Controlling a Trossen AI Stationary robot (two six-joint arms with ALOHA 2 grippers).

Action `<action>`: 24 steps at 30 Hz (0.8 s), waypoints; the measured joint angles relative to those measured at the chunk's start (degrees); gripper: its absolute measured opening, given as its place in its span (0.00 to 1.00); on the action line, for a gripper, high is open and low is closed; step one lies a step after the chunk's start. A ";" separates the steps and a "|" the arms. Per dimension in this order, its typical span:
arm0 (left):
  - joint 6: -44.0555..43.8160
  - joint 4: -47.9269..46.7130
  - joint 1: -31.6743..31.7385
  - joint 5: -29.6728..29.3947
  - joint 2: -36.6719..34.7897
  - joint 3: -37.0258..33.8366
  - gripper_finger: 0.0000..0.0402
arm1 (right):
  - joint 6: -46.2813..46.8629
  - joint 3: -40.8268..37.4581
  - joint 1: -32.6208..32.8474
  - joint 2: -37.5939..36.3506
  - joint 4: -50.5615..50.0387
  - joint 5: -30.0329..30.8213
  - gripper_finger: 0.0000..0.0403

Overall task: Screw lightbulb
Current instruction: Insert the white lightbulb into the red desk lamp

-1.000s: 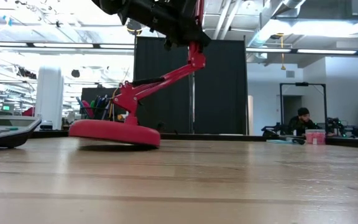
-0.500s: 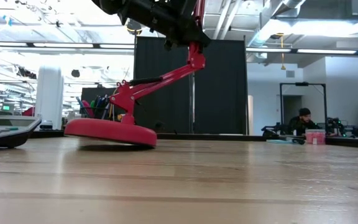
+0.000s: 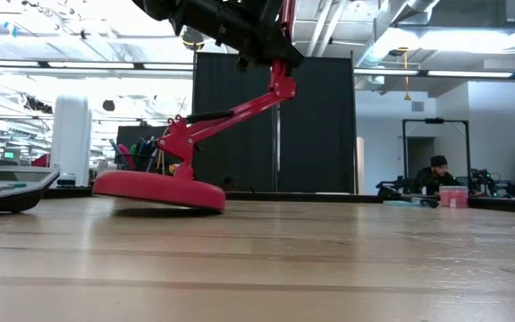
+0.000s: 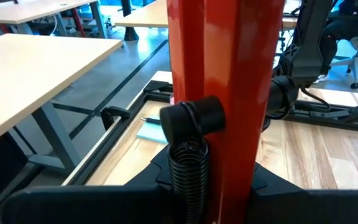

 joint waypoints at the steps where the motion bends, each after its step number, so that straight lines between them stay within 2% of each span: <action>1: -0.11 0.00 0.00 -0.02 0.00 0.00 0.15 | 1.24 0.00 0.00 0.00 0.04 -0.16 0.67; 9: -0.37 -0.04 0.02 -0.23 0.00 0.00 0.15 | 24.41 -0.09 -0.80 -0.19 1.45 -1.40 0.67; 18: -0.01 -0.22 0.02 0.04 -0.04 0.01 0.15 | 22.80 -0.09 -0.15 -0.28 0.49 -1.38 0.68; 21: 0.05 -0.24 0.02 0.04 -0.04 0.02 0.15 | 22.55 -0.09 -0.15 -0.28 0.20 -1.52 0.75; 24: 0.28 -0.22 -0.06 -0.05 -0.04 0.02 0.15 | 22.06 -0.09 -0.27 -0.34 -0.03 -0.84 0.85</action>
